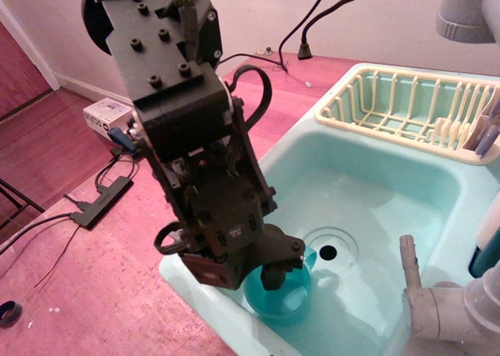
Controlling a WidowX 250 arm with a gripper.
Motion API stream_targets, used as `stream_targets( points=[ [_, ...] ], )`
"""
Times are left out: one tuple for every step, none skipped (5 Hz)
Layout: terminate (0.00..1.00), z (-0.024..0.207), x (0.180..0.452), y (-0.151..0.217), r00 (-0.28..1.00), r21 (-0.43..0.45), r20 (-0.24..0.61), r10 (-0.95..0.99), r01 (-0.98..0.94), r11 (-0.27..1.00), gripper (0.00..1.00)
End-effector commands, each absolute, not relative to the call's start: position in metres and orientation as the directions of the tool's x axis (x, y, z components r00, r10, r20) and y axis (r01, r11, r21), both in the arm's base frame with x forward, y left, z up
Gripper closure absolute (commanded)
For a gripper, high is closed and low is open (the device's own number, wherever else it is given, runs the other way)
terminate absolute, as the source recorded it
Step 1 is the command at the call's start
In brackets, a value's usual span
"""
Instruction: Flip cup upright
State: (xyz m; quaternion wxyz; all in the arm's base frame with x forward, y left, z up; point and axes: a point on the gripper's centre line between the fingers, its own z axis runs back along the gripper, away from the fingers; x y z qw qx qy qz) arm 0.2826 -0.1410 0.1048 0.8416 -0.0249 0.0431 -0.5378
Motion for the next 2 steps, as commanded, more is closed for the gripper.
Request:
stream_targets(
  points=[
    [0.0, 0.155, 0.286, -0.126, 0.445, 0.011, -0.035, -0.895, 0.896, 0.445, 0.0],
    [1.0, 0.168, 0.283, -0.119, 0.419, -0.002, -0.03, -0.908, 0.908, 0.419, 0.0]
  ],
)
